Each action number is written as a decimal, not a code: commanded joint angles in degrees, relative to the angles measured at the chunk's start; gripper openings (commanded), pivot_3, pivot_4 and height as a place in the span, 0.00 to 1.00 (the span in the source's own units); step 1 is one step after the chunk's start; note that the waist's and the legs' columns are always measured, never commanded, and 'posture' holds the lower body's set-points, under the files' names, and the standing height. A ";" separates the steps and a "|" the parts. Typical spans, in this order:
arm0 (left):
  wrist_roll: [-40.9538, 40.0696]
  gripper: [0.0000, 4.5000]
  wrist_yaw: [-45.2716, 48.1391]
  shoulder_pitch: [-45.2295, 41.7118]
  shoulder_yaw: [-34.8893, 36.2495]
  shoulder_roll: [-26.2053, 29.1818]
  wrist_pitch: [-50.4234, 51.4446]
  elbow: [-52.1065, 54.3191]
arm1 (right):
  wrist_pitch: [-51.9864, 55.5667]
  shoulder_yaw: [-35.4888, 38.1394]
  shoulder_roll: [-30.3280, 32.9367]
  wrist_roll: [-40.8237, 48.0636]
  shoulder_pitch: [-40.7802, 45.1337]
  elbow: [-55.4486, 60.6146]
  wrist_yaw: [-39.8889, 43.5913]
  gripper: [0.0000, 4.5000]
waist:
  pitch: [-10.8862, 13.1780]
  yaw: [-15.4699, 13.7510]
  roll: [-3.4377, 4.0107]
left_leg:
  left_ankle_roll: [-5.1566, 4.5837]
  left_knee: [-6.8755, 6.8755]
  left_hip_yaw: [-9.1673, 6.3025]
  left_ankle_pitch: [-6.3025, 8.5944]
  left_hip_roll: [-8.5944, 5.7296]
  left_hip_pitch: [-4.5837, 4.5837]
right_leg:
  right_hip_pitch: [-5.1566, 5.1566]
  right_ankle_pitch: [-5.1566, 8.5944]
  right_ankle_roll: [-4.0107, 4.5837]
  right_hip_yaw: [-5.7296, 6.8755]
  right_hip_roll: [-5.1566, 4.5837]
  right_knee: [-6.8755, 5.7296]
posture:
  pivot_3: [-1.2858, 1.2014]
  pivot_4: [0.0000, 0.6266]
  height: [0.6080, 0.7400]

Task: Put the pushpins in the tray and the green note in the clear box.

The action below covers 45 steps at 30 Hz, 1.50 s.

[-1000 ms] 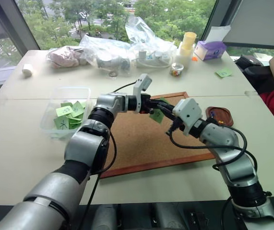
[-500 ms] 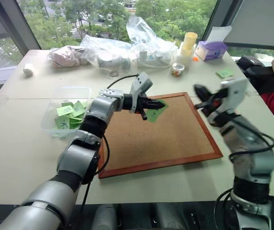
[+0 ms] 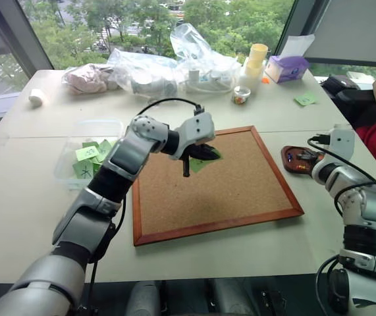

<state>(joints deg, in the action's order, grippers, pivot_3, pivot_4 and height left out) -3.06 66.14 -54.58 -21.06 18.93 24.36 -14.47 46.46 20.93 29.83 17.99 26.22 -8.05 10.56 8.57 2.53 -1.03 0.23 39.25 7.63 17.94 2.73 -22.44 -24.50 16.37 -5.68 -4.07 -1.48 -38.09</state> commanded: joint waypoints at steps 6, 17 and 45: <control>-0.72 0.00 -1.86 0.23 1.70 0.85 0.49 3.44 | -3.15 0.11 1.48 -0.94 3.42 -5.14 1.25 0.55 | 0.00 -0.09 0.00 | 0.00 0.00 0.00 0.00 0.00 0.00 | 0.00 0.00 -0.01 0.00 -0.03 0.00 | 0.52 0.24 0.99; -2.04 0.00 -3.06 1.04 1.98 1.46 2.69 5.51 | -4.90 1.11 0.62 -0.83 3.24 -4.05 0.13 0.99 | 0.00 -0.04 0.01 | 0.01 0.00 0.01 0.00 0.01 0.00 | 0.00 0.00 -0.01 0.00 -0.03 0.00 | 0.52 0.24 0.99; 0.76 0.00 -43.17 7.97 23.78 19.48 53.73 24.09 | 0.03 -22.42 5.02 17.60 -1.82 33.23 31.98 0.99 | 0.09 -1.49 -0.13 | -0.05 0.07 -0.10 0.03 -0.03 -0.04 | 0.04 0.00 -0.01 0.12 -0.13 -0.01 | 0.52 0.24 0.99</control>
<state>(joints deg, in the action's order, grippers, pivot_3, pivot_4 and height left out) -3.69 25.07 -46.79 0.13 37.35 77.52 7.45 47.99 -1.62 34.34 35.95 24.28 23.86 41.72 8.67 1.04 -1.16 0.19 39.31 7.53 17.97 2.71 -22.48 -24.47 16.37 -5.69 -3.95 -1.61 -38.11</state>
